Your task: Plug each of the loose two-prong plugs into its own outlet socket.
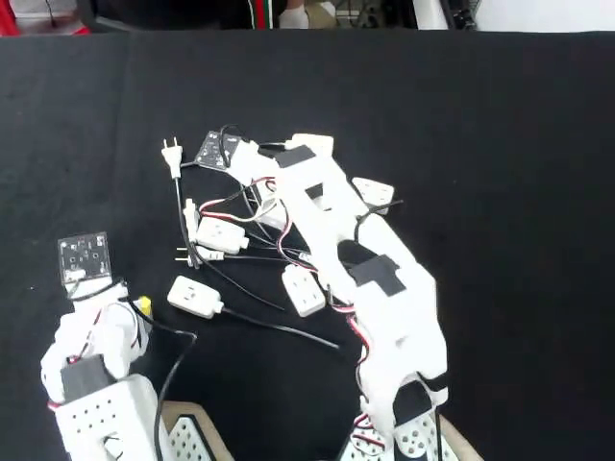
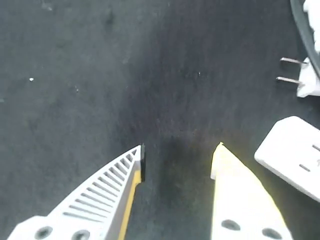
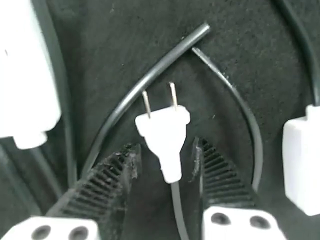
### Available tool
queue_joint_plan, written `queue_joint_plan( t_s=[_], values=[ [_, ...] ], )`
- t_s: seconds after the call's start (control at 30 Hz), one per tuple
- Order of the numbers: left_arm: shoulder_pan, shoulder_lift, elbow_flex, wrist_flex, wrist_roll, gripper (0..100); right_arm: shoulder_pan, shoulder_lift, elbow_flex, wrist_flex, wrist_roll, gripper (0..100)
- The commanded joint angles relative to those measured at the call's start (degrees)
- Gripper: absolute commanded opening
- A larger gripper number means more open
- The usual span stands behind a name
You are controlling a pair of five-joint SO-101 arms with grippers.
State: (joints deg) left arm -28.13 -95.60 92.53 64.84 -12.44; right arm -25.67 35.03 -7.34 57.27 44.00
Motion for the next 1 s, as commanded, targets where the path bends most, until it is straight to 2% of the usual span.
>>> queue_joint_plan(
  t_s=[0.0,0.07,0.13,0.23,0.47,0.7,0.87,0.97],
  values=[
    [0.75,-9.14,0.84,4.57,0.62,24,-0.18,2.59,-5.49,-0.18,-0.53,17.0],
    [0.75,-8.70,0.57,4.75,-0.97,24,0.09,3.12,-7.52,2.37,0.35,10.3],
    [0.84,-8.09,0.48,4.84,-1.93,24,0.18,3.30,-8.92,5.27,4.40,1.2],
    [0.84,-8.09,0.48,4.84,-2.11,24,0.09,3.12,-9.54,9.05,9.32,2.1],
    [0.84,-8.09,0.48,4.84,-2.11,24,1.32,2.95,-11.65,13.80,12.04,1.1],
    [0.84,-8.09,0.57,4.84,-2.11,24,5.98,-3.47,-19.38,32.00,25.85,1.1],
    [0.84,-8.09,0.66,4.84,-2.11,24,12.84,-10.68,-18.86,43.52,37.27,1.1],
    [0.84,-8.09,0.75,4.84,-2.20,24,19.96,-14.37,-13.14,43.52,42.20,1.1]
  ],
)
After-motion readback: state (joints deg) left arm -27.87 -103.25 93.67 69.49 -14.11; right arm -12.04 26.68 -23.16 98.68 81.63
